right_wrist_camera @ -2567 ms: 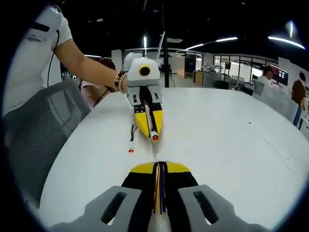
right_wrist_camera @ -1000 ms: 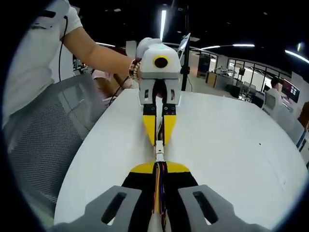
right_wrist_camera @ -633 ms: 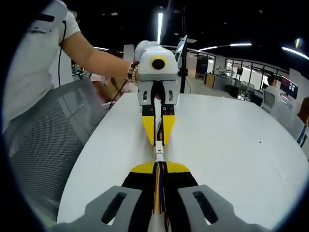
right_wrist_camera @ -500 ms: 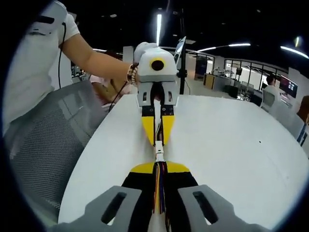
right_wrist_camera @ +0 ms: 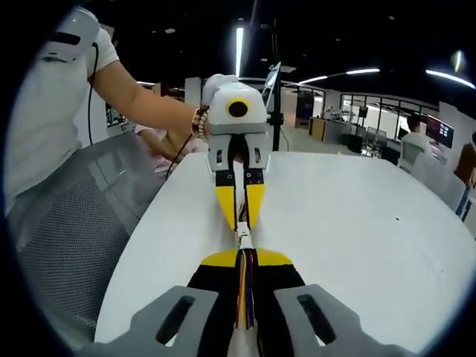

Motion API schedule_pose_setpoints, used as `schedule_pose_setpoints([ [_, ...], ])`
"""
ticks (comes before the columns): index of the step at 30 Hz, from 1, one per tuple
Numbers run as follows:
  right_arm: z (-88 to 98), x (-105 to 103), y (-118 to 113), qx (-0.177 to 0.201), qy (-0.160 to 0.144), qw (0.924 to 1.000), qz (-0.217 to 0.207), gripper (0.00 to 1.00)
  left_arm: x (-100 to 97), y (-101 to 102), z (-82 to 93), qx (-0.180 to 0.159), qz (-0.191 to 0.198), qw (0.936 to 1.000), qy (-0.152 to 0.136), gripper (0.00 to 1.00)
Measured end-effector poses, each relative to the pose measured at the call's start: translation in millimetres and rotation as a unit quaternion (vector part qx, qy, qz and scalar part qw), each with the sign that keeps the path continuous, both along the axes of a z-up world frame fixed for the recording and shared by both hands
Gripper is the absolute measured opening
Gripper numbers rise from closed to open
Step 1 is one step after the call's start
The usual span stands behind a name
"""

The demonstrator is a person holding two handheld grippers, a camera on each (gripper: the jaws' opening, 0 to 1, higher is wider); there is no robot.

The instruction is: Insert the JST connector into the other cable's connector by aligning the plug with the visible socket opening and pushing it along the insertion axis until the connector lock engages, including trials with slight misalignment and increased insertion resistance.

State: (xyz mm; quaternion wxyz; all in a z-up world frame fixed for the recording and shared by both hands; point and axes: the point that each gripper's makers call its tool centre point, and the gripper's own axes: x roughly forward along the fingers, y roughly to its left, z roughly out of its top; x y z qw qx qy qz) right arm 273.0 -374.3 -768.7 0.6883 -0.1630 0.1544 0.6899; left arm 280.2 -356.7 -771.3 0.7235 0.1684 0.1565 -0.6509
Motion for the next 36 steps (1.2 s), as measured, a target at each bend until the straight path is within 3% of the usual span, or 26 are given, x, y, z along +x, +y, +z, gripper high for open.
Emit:
schedule_pose_setpoints([
  [10,-3.8,-4,5,-0.019,-0.020,0.9995,0.017,0.03,-2.8,0,0.3,0.004,-0.003,1.0000,0.002,0.01],
  [16,-7.2,-5,7,-0.025,-0.024,0.9990,0.027,0.02,-7.7,-2,-3.7,0.025,-0.019,0.9995,-0.006,0.01],
  [26,-5.4,-3,6,-0.022,-0.024,0.9992,0.022,0.02,-5.1,-3,-1.9,0.021,-0.017,0.9996,-0.002,0.00],
  [28,-3.3,-7,10,-0.016,-0.022,0.9992,0.028,0.02,-7.7,-11,6.2,-0.008,-0.016,0.9997,0.018,0.00],
  [29,-5.7,-4,9,-0.028,-0.037,0.9986,0.026,0.02,-1.1,-6,0.8,0.021,-0.017,0.9995,-0.014,0.00],
  [31,-7.0,-3,10,-0.028,-0.033,0.9987,0.026,0.02,-2.3,-6,-1.2,0.021,-0.015,0.9997,0.001,0.00],
  [36,-5.1,-1,7,-0.021,-0.030,0.9991,0.021,0.02,0.1,-6,2.2,0.015,-0.012,0.9998,0.001,0.00],
])
